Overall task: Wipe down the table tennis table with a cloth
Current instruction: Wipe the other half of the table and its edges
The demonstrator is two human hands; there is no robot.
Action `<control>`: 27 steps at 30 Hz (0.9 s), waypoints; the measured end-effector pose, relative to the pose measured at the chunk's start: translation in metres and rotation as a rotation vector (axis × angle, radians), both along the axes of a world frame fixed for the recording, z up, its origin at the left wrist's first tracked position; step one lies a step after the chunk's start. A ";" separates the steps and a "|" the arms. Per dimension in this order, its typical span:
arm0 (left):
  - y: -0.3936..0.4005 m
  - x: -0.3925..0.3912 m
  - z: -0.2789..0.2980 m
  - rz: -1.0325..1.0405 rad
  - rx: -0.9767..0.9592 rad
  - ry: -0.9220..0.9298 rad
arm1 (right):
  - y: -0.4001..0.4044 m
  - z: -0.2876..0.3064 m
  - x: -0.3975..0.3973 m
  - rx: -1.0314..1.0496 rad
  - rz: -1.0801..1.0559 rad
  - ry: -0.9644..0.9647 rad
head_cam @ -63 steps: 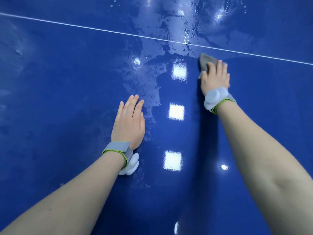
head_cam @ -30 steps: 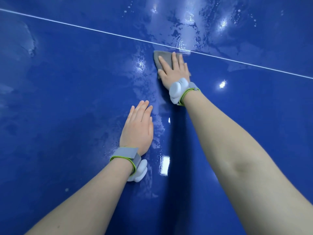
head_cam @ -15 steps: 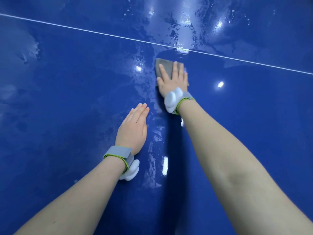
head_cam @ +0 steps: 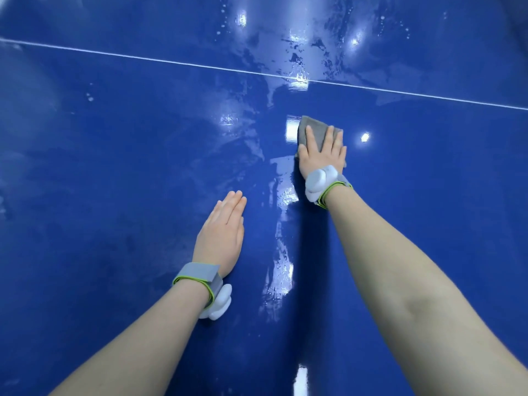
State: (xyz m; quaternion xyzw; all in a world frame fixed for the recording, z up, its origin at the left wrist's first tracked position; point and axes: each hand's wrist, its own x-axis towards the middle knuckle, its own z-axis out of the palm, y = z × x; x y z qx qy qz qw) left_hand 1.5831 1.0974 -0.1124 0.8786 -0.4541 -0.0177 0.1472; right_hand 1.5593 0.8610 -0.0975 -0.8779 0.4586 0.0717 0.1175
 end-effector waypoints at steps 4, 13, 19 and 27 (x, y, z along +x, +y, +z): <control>0.013 0.003 0.006 -0.051 0.019 -0.050 | 0.052 0.004 0.010 -0.017 0.151 0.000; 0.045 0.008 0.010 -0.148 0.086 -0.072 | 0.081 0.006 -0.024 0.051 0.223 -0.073; 0.059 0.007 0.010 -0.153 0.091 -0.029 | 0.074 0.006 -0.060 0.029 -0.050 -0.015; 0.070 0.006 0.011 -0.113 0.042 0.067 | 0.173 0.007 -0.050 0.027 0.234 -0.039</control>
